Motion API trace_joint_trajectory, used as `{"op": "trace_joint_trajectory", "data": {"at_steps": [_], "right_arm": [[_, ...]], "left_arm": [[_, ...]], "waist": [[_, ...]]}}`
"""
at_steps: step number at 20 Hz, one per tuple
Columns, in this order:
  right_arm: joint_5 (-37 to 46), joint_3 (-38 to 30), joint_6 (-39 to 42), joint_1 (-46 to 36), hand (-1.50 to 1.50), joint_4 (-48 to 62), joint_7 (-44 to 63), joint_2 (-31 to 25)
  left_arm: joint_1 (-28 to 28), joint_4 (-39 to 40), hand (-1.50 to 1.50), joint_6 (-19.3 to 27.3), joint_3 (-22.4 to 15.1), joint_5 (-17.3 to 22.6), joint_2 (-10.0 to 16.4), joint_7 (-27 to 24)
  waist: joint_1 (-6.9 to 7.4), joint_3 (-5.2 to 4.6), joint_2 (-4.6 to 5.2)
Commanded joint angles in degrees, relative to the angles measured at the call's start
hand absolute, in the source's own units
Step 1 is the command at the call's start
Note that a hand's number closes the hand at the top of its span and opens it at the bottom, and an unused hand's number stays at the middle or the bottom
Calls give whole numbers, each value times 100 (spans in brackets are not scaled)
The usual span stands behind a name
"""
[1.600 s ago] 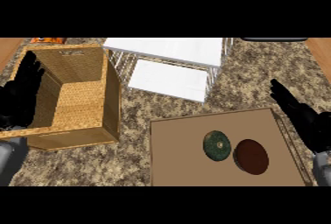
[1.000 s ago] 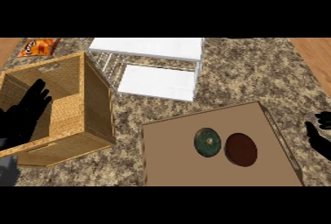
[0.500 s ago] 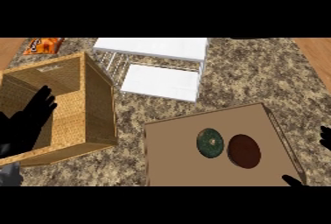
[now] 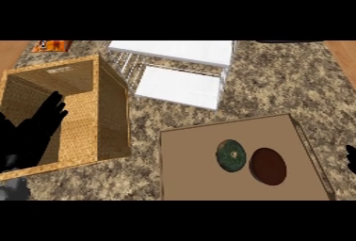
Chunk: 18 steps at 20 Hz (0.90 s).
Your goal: Pick the squash from the tray and place it in the tiered shelf
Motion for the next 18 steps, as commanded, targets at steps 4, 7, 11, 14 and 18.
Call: {"op": "trace_joint_trajectory", "data": {"at_steps": [4, 7, 11, 14, 18], "right_arm": [[1044, 378, -262, -398, -150, -573, 1947, -33], [1335, 377, -90, -817, -150, -589, 2706, -274], [1524, 729, 48, -1293, -150, -480, 3640, -275], [1813, 1180, 220, -1665, -150, -289, 4164, -201], [2254, 1643, 357, -2241, -150, 267, 4494, 84]], "left_arm": [[404, 484, 0, -164, -292, 22, -451, -51], [167, 560, 0, 4, -344, -166, -647, -43], [100, 597, 0, -86, -334, -204, -721, 22], [-5, 654, 0, -154, -311, -232, -715, 168], [296, 414, 0, -227, -307, -299, -749, 112]], "waist": [[261, -193, 189], [263, -196, 220], [287, -195, 211], [287, -192, 208], [424, -177, 171]]}}
